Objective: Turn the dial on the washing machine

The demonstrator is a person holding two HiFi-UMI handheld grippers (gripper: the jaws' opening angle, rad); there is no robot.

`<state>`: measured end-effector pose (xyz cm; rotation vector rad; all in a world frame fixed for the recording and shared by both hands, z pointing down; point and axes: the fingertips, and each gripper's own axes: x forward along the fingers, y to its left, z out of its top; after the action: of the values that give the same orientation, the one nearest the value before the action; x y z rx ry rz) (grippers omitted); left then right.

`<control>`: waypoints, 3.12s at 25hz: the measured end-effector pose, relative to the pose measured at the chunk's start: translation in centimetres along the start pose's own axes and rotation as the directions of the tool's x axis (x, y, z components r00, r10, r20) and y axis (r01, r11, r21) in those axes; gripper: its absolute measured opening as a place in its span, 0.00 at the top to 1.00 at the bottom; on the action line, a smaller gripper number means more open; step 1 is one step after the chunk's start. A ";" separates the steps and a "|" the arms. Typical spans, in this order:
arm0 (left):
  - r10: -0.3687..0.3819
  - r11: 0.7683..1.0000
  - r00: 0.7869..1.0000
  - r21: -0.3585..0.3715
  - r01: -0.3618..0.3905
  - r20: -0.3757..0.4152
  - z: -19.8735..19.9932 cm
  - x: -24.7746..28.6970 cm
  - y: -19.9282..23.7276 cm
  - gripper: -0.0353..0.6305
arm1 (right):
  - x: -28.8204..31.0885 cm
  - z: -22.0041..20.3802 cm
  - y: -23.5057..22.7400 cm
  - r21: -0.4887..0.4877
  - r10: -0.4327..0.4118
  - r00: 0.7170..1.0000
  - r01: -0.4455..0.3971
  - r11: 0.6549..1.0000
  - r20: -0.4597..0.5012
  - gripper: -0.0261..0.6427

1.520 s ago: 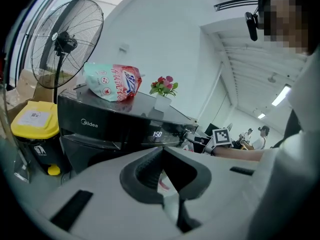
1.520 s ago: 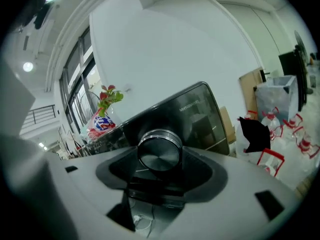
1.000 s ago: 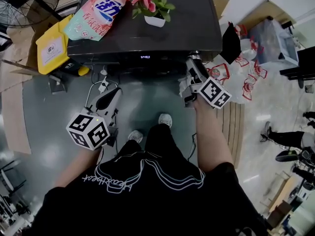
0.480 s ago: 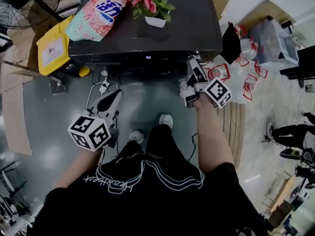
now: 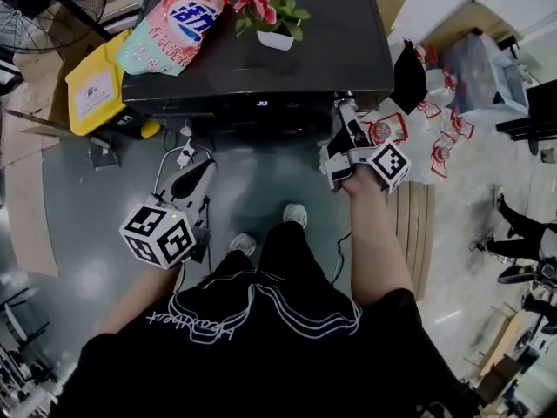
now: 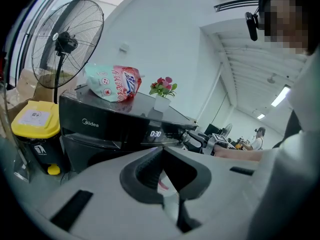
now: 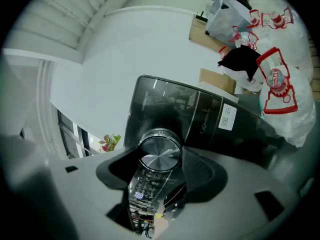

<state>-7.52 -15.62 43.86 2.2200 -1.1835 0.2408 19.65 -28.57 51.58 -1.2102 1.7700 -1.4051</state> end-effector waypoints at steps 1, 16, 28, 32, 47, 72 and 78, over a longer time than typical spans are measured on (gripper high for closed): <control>0.000 1.000 1.000 0.001 0.000 0.001 0.1 0.0 0.1 0.94 | 0.0 0.0 0.1 -0.007 -0.002 1.000 0.002 1.000 0.000 0.54; 0.003 0.999 1.000 -0.032 -0.003 -0.001 -0.1 -0.1 1.4 0.94 | -1.9 -0.1 2.7 -0.778 -0.189 0.981 0.157 0.608 0.049 0.43; -0.004 1.000 1.000 -0.030 0.004 -0.014 -0.5 0.8 1.8 0.94 | -0.7 -2.1 3.3 -0.942 -0.339 0.918 0.089 -0.324 0.204 0.42; -0.007 1.000 1.000 -0.020 0.006 -0.019 -0.5 1.0 1.8 0.94 | 0.1 -2.3 2.6 -0.895 -0.332 0.916 0.062 -0.442 0.227 0.46; 0.002 1.000 1.000 -0.015 -0.002 -0.019 -0.2 1.6 2.5 0.94 | 1.0 -2.0 2.3 -0.823 -0.310 0.901 0.084 -0.562 0.304 0.54; 0.003 0.999 1.000 -0.035 -0.003 -0.007 -0.3 1.7 2.1 0.94 | 0.8 -1.2 2.3 -0.977 -0.322 0.923 0.192 -0.091 0.211 0.54; -0.001 0.999 1.000 -0.040 0.001 -0.006 -0.3 1.6 2.0 0.94 | 0.7 -1.0 2.4 -0.981 -0.318 0.930 0.194 -0.008 0.187 0.54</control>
<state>-8.15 -17.43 45.65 2.1841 -1.1745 0.2214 17.77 -28.70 49.69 -2.2726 2.8138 0.0463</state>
